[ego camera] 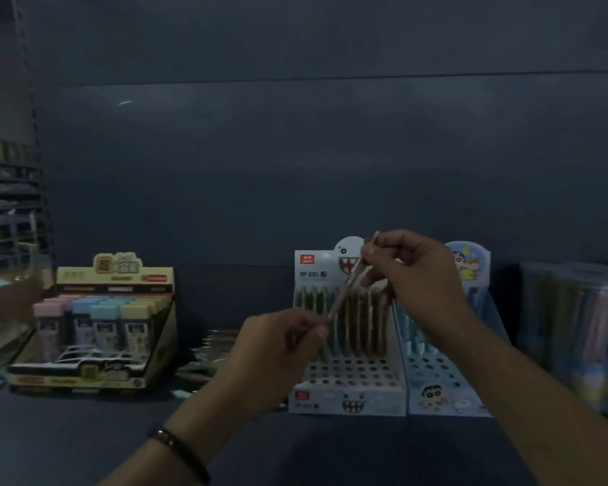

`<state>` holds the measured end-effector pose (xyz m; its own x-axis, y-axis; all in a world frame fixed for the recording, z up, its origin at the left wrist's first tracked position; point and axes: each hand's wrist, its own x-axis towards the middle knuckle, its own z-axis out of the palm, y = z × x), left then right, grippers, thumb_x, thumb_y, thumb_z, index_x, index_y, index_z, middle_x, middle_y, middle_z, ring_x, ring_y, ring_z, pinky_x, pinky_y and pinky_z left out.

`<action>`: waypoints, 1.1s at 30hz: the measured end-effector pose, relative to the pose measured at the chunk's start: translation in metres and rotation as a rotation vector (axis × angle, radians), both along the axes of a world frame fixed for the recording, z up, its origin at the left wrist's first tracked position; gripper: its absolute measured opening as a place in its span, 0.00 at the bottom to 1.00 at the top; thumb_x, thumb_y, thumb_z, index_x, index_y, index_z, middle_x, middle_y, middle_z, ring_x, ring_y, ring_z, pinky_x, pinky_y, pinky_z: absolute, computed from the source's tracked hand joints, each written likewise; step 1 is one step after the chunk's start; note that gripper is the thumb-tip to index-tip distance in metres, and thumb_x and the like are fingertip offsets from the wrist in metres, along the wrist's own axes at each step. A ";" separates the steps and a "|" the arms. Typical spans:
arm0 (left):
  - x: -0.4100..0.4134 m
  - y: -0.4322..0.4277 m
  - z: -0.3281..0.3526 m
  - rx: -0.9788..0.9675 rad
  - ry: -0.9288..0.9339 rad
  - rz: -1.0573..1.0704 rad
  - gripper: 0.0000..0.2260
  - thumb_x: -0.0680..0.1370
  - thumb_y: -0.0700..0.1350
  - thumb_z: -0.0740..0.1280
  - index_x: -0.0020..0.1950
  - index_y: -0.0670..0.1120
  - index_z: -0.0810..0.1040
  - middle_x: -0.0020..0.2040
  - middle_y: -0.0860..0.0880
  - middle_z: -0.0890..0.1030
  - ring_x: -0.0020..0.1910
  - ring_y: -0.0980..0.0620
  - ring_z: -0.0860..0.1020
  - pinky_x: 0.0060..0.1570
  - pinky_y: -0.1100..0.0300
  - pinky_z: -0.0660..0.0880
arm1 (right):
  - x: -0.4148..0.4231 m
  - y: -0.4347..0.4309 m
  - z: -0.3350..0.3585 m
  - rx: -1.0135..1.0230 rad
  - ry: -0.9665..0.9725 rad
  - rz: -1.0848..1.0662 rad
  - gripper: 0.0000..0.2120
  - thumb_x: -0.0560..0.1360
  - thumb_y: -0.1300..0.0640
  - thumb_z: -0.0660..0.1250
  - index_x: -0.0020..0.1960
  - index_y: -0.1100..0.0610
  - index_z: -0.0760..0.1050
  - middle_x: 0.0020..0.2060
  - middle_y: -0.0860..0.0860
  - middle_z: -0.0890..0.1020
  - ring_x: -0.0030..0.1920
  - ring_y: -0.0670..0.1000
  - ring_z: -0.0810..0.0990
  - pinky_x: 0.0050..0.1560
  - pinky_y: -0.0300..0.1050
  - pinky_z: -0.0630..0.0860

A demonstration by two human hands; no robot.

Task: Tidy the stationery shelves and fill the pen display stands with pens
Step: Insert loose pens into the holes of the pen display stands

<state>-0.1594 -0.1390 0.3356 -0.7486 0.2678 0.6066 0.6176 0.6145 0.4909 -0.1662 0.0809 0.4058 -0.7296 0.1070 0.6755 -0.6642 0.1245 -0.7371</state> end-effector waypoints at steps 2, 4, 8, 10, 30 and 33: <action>-0.007 0.007 -0.009 -0.168 0.198 0.078 0.05 0.82 0.55 0.67 0.52 0.59 0.83 0.45 0.65 0.82 0.46 0.63 0.78 0.46 0.67 0.74 | -0.009 0.011 0.001 0.005 0.028 -0.069 0.04 0.79 0.61 0.74 0.51 0.59 0.81 0.35 0.55 0.85 0.33 0.54 0.85 0.25 0.48 0.77; -0.009 0.016 -0.023 -0.267 0.276 0.082 0.10 0.79 0.58 0.65 0.55 0.59 0.83 0.49 0.64 0.82 0.48 0.62 0.75 0.50 0.61 0.75 | -0.019 0.018 -0.004 0.058 0.065 -0.152 0.06 0.78 0.60 0.75 0.54 0.56 0.80 0.35 0.57 0.84 0.34 0.53 0.86 0.30 0.50 0.80; -0.001 0.024 -0.044 -0.375 0.286 0.025 0.14 0.79 0.63 0.64 0.59 0.61 0.82 0.54 0.65 0.79 0.55 0.59 0.74 0.55 0.57 0.76 | -0.036 0.021 -0.032 0.138 0.121 -0.286 0.08 0.78 0.55 0.75 0.56 0.47 0.81 0.35 0.50 0.83 0.36 0.49 0.84 0.37 0.45 0.81; 0.000 0.023 -0.046 -0.406 0.304 0.015 0.12 0.79 0.62 0.64 0.59 0.62 0.82 0.53 0.65 0.79 0.55 0.58 0.74 0.54 0.57 0.76 | -0.040 0.020 -0.042 0.195 0.143 -0.323 0.09 0.79 0.53 0.75 0.57 0.45 0.81 0.35 0.47 0.83 0.38 0.46 0.83 0.40 0.42 0.80; -0.003 0.021 -0.051 -0.428 0.305 -0.002 0.15 0.78 0.57 0.67 0.64 0.63 0.84 0.51 0.64 0.77 0.53 0.58 0.72 0.54 0.60 0.76 | -0.033 0.005 -0.063 0.518 0.097 -0.315 0.13 0.79 0.54 0.74 0.62 0.44 0.80 0.40 0.42 0.83 0.43 0.42 0.83 0.52 0.48 0.83; -0.004 0.020 -0.051 -0.427 0.309 -0.007 0.15 0.78 0.56 0.68 0.64 0.63 0.84 0.51 0.64 0.77 0.53 0.58 0.72 0.54 0.60 0.75 | -0.032 0.003 -0.063 0.574 0.108 -0.312 0.13 0.80 0.54 0.73 0.62 0.44 0.80 0.39 0.39 0.82 0.43 0.40 0.82 0.51 0.44 0.82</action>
